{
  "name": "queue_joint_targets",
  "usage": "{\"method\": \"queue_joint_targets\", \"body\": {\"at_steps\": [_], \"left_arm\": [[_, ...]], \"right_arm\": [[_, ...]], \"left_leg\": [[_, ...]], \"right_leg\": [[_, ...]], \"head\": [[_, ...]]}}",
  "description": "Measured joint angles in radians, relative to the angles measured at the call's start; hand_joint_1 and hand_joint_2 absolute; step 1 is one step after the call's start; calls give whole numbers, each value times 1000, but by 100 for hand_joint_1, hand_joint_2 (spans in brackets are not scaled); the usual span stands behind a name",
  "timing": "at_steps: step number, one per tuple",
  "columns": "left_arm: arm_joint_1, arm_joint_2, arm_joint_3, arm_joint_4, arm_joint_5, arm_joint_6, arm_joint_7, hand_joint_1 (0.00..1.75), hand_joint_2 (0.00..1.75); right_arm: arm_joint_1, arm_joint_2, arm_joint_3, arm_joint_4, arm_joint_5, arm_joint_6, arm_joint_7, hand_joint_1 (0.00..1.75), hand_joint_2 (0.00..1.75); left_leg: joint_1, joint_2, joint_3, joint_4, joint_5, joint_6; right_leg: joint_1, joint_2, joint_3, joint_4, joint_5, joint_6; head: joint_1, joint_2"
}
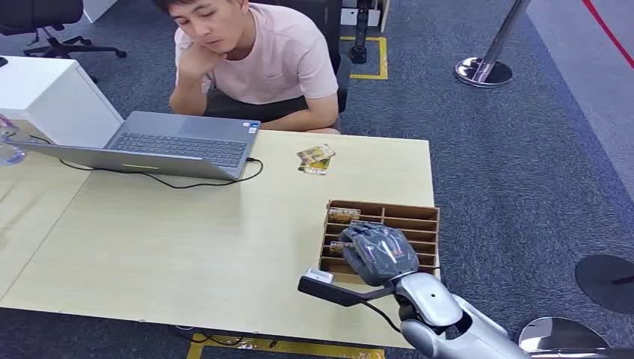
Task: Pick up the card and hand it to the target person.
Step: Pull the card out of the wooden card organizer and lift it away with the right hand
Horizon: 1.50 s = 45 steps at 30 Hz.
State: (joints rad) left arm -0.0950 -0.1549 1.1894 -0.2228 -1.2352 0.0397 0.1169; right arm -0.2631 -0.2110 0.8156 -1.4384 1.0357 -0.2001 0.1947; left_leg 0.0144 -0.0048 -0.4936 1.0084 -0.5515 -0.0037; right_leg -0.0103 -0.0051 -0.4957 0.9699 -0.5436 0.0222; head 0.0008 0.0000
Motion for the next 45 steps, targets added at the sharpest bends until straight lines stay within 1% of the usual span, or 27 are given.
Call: {"method": "queue_joint_targets", "body": {"at_steps": [18,23,26,27,30,42,45], "left_arm": [[0,0,0,0,0,2,0,0,0],[0,0,0,0,1,3,-33,0,0],[0,1,0,0,10,6,-62,0,131],[0,2,0,0,14,8,-70,0,175],[0,3,0,0,23,12,-83,0,175],[0,5,1,0,38,14,-95,0,175],[0,5,1,0,38,14,-96,0,175]], "right_arm": [[6,0,0,0,3,4,2,106,175],[8,0,0,0,7,4,3,104,175],[10,0,-1,0,12,4,5,106,175],[11,0,-1,0,12,4,6,120,175],[11,-1,-1,0,13,4,6,158,175],[25,0,0,-4,17,9,6,161,175],[26,0,0,-4,16,8,6,158,175]], "left_leg": [[0,0,2,0,0,0],[0,0,2,0,0,0],[0,0,3,0,0,0],[0,0,3,0,0,0],[0,0,3,0,0,0],[0,0,4,0,0,0],[0,0,4,0,0,0]], "right_leg": [[0,0,2,0,0,0],[0,0,2,0,0,0],[0,0,2,0,0,0],[0,0,2,0,0,0],[0,0,3,0,0,0],[0,0,4,0,0,0],[0,0,4,0,0,0]], "head": [[0,0],[0,0],[0,0],[0,0],[0,0],[0,0],[0,0]]}}
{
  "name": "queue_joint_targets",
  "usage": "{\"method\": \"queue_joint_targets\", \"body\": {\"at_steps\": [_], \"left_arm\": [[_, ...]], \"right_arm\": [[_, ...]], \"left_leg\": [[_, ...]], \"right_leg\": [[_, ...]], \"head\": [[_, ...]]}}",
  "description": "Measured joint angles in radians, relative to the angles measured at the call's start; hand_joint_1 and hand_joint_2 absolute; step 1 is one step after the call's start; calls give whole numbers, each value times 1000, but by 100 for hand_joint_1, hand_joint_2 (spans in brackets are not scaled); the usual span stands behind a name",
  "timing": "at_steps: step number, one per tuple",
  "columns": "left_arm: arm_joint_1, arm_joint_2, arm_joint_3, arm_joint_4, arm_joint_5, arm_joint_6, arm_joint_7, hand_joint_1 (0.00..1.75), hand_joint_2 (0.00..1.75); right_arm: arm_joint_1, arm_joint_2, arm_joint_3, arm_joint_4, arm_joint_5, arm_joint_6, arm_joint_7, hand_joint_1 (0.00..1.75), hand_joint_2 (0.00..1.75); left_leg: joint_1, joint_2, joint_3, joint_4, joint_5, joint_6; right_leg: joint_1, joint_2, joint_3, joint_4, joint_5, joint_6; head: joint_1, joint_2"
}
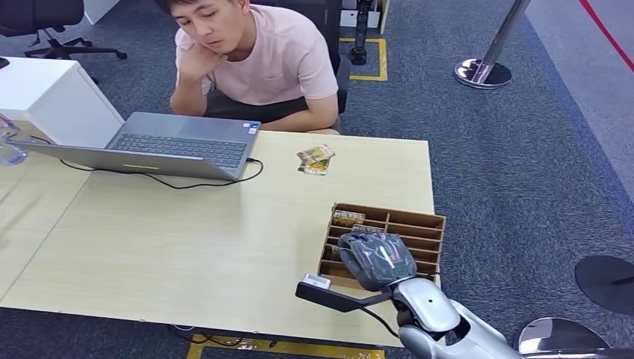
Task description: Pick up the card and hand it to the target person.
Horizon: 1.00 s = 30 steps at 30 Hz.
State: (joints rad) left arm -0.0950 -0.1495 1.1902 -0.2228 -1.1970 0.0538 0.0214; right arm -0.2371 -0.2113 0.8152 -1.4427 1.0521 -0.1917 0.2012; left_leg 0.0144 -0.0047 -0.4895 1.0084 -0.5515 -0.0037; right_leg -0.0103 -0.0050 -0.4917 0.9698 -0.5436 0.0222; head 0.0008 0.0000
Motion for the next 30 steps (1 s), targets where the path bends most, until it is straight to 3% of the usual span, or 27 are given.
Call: {"method": "queue_joint_targets", "body": {"at_steps": [14,24,30], "left_arm": [[0,2,2,0,1,16,14,0,175],[0,3,25,0,21,38,19,0,175],[0,4,26,0,17,41,25,0,175]], "right_arm": [[21,-12,-29,-41,21,-57,3,155,175],[-3,-17,-174,-130,-18,-145,-70,155,175],[-62,-16,-288,-156,-123,-234,-174,155,175]], "left_leg": [[0,0,-1,0,0,0],[0,0,-1,0,0,0],[0,0,-1,0,0,0]], "right_leg": [[0,0,0,0,0,0],[0,0,0,0,0,0],[0,-1,0,0,0,0]], "head": [[0,0],[0,0],[0,0]]}}
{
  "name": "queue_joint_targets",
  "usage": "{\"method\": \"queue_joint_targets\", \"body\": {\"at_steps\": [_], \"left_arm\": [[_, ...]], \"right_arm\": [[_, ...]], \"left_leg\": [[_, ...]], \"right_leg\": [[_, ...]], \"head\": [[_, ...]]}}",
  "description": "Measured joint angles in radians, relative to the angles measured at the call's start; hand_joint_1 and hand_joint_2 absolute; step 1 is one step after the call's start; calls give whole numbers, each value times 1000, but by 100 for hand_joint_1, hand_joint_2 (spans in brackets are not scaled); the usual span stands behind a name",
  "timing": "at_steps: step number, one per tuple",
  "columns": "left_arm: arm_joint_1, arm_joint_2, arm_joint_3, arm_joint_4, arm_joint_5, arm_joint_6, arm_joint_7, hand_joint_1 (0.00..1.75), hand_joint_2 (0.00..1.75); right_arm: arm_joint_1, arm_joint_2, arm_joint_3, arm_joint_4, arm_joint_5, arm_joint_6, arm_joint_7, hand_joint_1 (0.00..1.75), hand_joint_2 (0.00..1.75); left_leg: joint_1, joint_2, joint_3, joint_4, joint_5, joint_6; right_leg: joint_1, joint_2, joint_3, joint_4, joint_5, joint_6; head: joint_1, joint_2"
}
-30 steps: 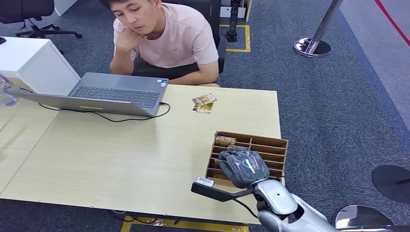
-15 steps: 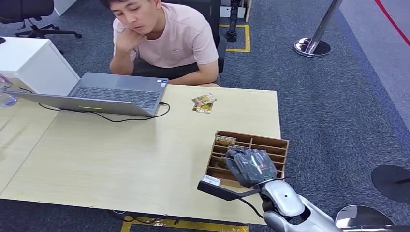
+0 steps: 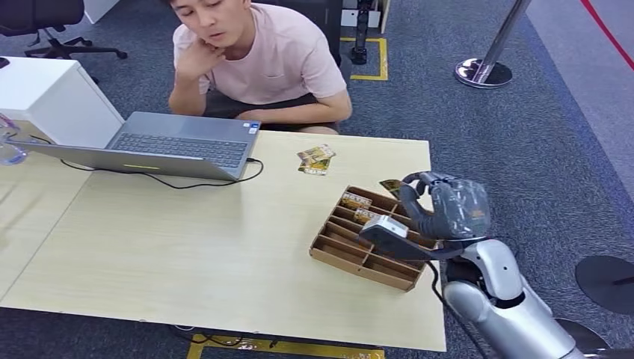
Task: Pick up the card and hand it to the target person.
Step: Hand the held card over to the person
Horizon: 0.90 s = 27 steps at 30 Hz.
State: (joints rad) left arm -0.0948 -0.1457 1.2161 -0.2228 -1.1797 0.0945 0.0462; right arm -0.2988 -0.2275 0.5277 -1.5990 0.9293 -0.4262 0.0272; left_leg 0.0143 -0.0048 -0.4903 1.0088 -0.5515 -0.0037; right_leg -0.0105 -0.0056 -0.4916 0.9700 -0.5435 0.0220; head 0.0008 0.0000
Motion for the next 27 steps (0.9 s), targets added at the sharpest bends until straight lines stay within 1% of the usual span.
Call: {"method": "queue_joint_targets", "body": {"at_steps": [3,5,7,9,12,14,17,18,20,23,27], "left_arm": [[0,0,0,0,-3,0,2,0,175],[0,0,0,0,-7,0,2,0,175],[-1,0,0,0,-16,-1,2,0,175],[-2,0,-1,0,-30,-2,2,0,175],[-5,0,-3,0,-50,-6,1,0,175],[-7,0,-4,0,-58,-9,-2,0,175],[-7,0,-5,0,-71,-15,-7,0,175],[-7,0,-6,0,-74,-17,-8,0,175],[-8,1,-6,0,-80,-20,-11,0,175],[-8,2,-9,0,-90,-24,-13,0,175],[-8,3,-12,0,-93,-27,-9,0,175]], "right_arm": [[-16,3,-40,-12,-37,-48,-67,155,175],[-26,11,-55,-10,-57,-89,-128,155,175],[-39,29,-60,5,-62,-135,-195,155,175],[-54,58,-59,46,-40,-189,-259,155,175],[-75,126,-58,153,11,-249,-346,155,175],[-81,181,-71,222,56,-259,-409,155,175],[-99,278,-141,320,166,-262,-514,155,175],[-108,309,-167,351,193,-263,-536,155,175],[-128,362,-216,408,240,-265,-556,155,175],[-158,424,-287,485,313,-265,-565,155,175],[-187,473,-352,553,357,-266,-563,155,175]], "left_leg": [[0,0,0,0,0,0],[0,0,0,0,0,0],[0,0,0,0,0,0],[1,0,0,0,0,0],[1,0,1,0,0,0],[1,0,1,0,0,-1],[1,0,1,0,1,-1],[1,0,1,0,1,-1],[1,0,1,0,1,-2],[1,0,1,0,1,-2],[1,0,0,0,1,-2]], "right_leg": [[0,0,0,0,0,0],[0,0,0,0,0,0],[0,1,0,0,0,0],[1,1,0,1,0,0],[1,1,0,2,0,0],[1,1,0,2,0,0],[1,1,0,3,0,-1],[1,1,0,3,0,-1],[1,1,0,3,0,-1],[1,1,0,3,0,-1],[1,1,-1,3,0,-1]], "head": [[0,0],[0,0],[0,0],[0,0],[0,0],[0,0],[0,0],[0,0],[0,0],[0,0],[0,0]]}}
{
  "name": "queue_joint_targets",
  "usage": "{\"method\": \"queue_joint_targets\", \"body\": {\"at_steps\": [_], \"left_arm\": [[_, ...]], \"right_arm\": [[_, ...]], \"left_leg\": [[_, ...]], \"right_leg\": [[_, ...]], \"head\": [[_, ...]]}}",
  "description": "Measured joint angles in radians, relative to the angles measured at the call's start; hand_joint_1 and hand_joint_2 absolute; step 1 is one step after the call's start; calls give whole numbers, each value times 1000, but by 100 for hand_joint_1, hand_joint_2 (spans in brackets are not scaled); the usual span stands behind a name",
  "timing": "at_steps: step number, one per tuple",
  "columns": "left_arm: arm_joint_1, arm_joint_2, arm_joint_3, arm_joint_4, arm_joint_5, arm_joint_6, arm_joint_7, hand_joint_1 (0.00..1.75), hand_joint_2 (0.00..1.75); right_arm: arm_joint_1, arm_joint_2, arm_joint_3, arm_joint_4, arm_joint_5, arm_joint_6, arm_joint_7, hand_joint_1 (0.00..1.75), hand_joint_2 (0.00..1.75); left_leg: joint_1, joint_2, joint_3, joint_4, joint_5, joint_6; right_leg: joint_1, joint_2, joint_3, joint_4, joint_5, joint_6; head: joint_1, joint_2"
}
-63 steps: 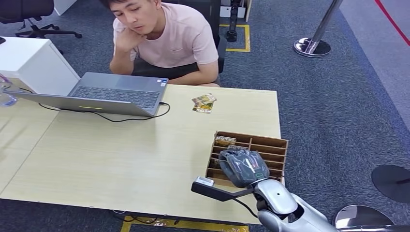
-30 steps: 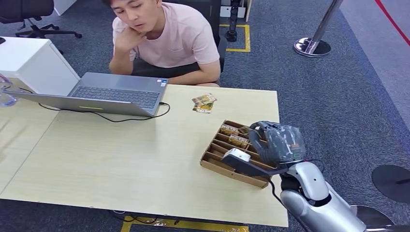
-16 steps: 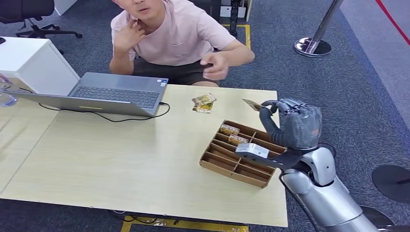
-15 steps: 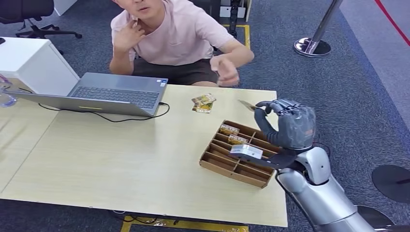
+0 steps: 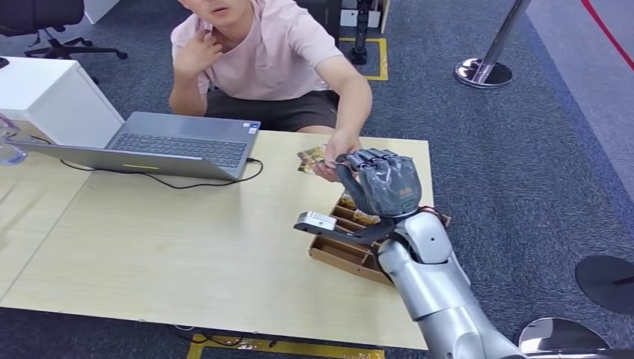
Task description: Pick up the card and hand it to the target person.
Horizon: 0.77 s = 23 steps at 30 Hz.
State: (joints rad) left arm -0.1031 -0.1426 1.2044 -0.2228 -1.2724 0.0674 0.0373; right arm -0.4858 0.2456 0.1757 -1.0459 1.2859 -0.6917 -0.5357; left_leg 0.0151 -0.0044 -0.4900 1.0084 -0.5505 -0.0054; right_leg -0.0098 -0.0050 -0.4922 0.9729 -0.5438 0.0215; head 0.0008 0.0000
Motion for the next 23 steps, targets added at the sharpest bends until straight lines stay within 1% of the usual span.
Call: {"method": "queue_joint_targets", "body": {"at_steps": [4,5,9,14,17,19,22,23], "left_arm": [[0,2,-2,0,-7,-9,0,0,175],[0,2,-4,0,-11,-10,-1,0,175],[-1,3,-13,0,-12,-10,-7,0,0],[-2,4,-16,0,-2,-8,-4,0,0],[-2,6,-16,0,4,-7,-1,0,0],[-2,8,-16,0,5,-6,-1,0,0],[-1,10,-16,0,6,-5,0,0,0],[-1,11,-16,0,7,-5,0,0,0]], "right_arm": [[-38,36,-50,60,37,-1,23,0,175],[-47,40,-58,73,42,-1,29,0,175],[-65,51,-81,114,51,-1,41,0,175],[-86,55,-97,152,36,-1,48,0,175],[-112,55,-111,188,-21,-1,51,0,175],[-140,54,-124,226,-102,-1,50,0,175],[-203,35,-137,296,-312,11,58,0,175],[-215,30,-137,307,-350,14,61,0,175]], "left_leg": [[0,0,0,0,0,0],[0,0,0,0,0,0],[0,0,1,0,0,0],[0,0,0,0,0,0],[0,0,0,0,0,0],[0,0,0,0,0,0],[0,0,1,0,0,0],[0,0,1,1,0,0]], "right_leg": [[0,0,0,0,0,0],[0,0,0,0,0,0],[0,0,0,0,0,0],[0,0,0,0,0,0],[0,0,0,0,0,0],[0,0,0,0,0,0],[0,0,0,0,0,0],[0,0,0,0,0,0]], "head": [[0,0],[0,0],[0,0],[0,0],[0,0],[0,0],[0,0],[0,0]]}}
